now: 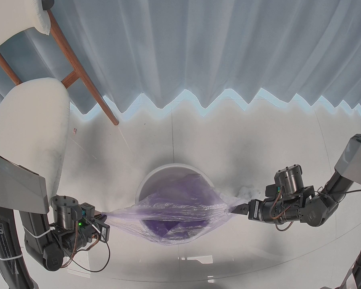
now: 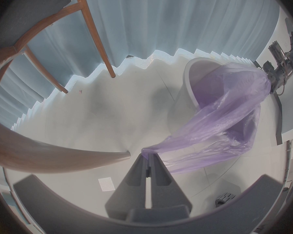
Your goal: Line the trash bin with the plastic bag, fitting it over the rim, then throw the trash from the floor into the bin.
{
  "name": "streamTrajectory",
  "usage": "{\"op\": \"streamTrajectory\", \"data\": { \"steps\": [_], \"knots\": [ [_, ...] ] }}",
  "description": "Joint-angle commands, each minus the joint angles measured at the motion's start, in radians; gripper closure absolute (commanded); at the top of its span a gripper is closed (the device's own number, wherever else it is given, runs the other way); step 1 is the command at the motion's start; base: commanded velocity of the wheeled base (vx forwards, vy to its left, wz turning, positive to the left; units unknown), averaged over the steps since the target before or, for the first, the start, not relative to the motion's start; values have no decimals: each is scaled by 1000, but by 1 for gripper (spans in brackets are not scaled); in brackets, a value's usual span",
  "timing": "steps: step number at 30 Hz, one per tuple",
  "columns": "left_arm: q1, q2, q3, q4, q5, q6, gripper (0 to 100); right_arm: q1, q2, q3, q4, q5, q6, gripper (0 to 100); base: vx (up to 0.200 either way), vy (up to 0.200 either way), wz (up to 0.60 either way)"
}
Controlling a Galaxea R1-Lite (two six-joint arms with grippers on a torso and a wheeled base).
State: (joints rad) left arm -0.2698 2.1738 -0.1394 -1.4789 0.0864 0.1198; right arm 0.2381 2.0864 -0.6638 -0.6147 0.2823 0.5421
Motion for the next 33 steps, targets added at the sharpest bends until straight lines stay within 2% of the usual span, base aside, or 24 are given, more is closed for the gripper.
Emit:
{"op": "streamTrajectory", "data": {
  "steps": [1,2,3,6,10,11,16,21,22,24,25,28,29,30,31,33],
  "knots": [
    [-16,-26,29,-1,-2,-2,100,76,-118,63,9,1,2,0,0,0,0],
    [-17,-28,30,-1,-2,-2,100,78,-120,63,9,1,2,0,0,0,0],
    [-25,-34,41,-1,-2,-2,0,96,-140,70,10,-2,4,0,0,0,0],
    [-32,-54,46,-1,-7,-3,0,107,-160,84,9,-3,2,0,0,0,0],
    [-68,-108,69,-9,-8,-23,0,129,-203,99,9,-2,4,0,0,0,0],
    [-98,-135,104,-26,-7,-29,0,138,-218,101,10,-2,4,0,0,0,0],
    [-132,-187,110,-26,0,-29,0,155,-216,87,-8,-3,13,0,0,0,0],
    [-164,-230,89,-26,0,-55,0,159,-223,72,-63,-2,61,0,0,0,0],
    [-221,-246,93,-24,0,-114,0,188,-230,70,-77,1,119,0,0,0,0],
    [-250,-249,93,-24,1,-144,0,205,-235,69,-80,1,151,0,0,0,0],
    [-301,-241,92,-23,0,-203,0,234,-236,66,-79,3,202,0,0,0,0],
    [-361,-184,81,-24,-13,-310,0,279,-233,67,-79,5,246,0,0,0,0],
    [-361,-184,81,-24,-13,-310,0,279,-233,67,-79,5,246,0,0,0,0],
    [-411,-138,57,-24,-30,-394,0,296,-232,67,-79,5,266,0,0,0,0],
    [-428,-129,38,-24,-46,-442,0,302,-229,64,-80,5,277,0,0,0,0],
    [-439,-121,14,-21,-68,-491,0,310,-226,63,-80,6,294,0,0,0,0]
  ]
}}
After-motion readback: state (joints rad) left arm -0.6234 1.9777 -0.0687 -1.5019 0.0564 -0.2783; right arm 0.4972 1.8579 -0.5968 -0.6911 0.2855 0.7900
